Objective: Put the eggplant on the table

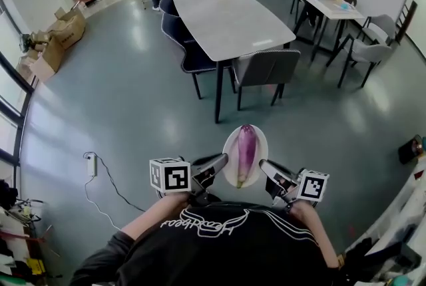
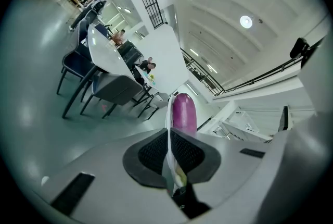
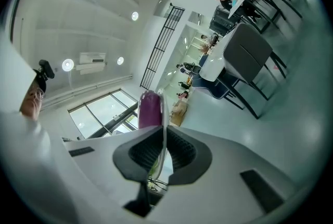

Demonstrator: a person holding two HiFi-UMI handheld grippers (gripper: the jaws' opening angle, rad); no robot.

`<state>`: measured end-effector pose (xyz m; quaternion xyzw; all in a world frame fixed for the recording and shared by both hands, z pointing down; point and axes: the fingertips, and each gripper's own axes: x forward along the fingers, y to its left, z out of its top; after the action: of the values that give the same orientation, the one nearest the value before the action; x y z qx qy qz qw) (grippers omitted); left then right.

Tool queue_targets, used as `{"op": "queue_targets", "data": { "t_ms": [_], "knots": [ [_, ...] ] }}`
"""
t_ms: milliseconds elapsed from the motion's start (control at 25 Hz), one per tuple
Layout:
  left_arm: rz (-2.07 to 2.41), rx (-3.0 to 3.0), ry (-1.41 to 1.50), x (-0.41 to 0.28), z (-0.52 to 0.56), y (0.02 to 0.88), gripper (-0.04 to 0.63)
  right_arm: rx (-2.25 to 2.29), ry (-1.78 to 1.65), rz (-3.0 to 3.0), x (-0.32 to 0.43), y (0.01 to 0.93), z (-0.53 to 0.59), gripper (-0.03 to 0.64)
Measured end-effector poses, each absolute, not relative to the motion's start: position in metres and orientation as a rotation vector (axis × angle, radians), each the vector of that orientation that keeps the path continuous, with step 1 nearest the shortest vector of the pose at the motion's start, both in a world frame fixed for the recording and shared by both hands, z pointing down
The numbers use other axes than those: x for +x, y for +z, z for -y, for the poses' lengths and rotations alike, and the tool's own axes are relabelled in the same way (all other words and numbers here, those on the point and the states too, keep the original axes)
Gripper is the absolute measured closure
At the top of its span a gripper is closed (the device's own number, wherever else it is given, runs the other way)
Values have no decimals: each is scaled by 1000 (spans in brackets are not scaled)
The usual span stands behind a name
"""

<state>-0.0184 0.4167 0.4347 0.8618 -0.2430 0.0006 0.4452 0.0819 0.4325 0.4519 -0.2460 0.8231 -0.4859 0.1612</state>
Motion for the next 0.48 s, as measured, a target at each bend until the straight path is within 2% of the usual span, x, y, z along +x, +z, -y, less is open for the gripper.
{"op": "queue_targets", "data": {
  "t_ms": [480],
  "knots": [
    [579,2171,9,-1,-428,420,572,-714,-1343,-2349,98,438,-443,597]
  ]
}}
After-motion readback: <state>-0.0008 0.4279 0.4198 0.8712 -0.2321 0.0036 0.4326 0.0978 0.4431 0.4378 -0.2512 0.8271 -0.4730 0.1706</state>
